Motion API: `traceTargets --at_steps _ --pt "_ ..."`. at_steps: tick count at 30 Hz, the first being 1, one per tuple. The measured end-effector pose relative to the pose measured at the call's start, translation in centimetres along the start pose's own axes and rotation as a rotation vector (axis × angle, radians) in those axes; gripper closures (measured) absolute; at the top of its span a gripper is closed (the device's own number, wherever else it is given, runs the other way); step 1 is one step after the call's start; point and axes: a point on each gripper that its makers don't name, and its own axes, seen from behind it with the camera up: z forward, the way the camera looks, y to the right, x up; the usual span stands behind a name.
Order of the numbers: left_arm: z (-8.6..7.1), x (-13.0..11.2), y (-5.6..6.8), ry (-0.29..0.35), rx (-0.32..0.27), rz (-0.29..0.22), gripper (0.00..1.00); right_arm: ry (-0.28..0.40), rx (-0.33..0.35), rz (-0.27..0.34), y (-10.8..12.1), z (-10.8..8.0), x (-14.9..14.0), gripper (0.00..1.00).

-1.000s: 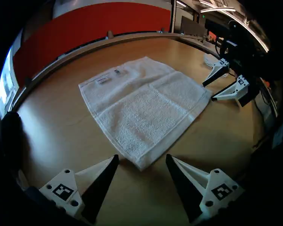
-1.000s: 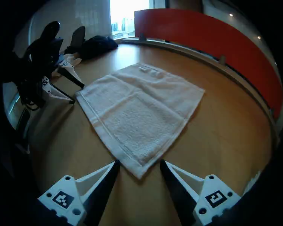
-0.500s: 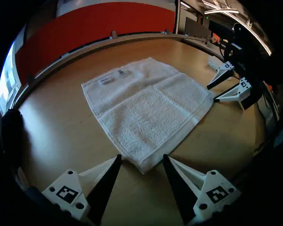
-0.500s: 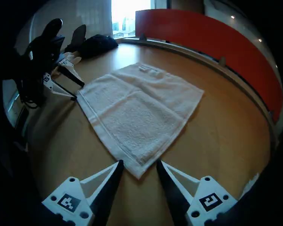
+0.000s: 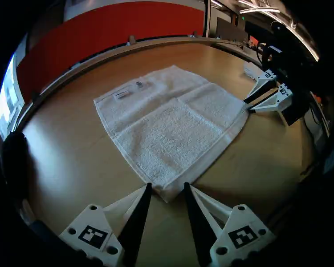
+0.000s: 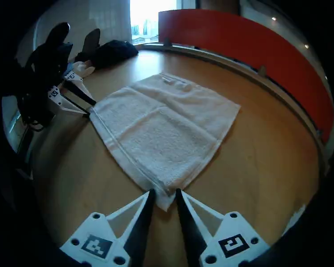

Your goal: Fold towel

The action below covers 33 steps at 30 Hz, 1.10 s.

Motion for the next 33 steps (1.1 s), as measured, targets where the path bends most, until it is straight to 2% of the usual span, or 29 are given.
traceTargets --at_steps 6,10,14,26,33 --pt "0.0 0.0 -0.1 -0.007 0.008 -0.012 0.74 -0.005 0.014 0.004 -0.3 0.1 0.2 0.84" --pt "-0.1 0.1 0.1 -0.012 0.001 -0.021 0.80 -0.002 0.021 0.008 -0.6 0.1 0.5 0.89" --pt "-0.4 0.3 0.3 -0.012 -0.014 -0.033 0.82 0.005 0.019 0.007 -0.8 -0.1 0.7 0.91" --pt "-2.6 1.2 -0.3 0.005 -0.003 -0.065 0.82 0.044 0.023 0.033 -1.2 -1.4 2.4 0.91" --pt "-4.2 1.4 0.3 -0.007 -0.022 -0.081 0.82 0.064 0.023 0.034 -1.5 -3.0 3.9 0.91"
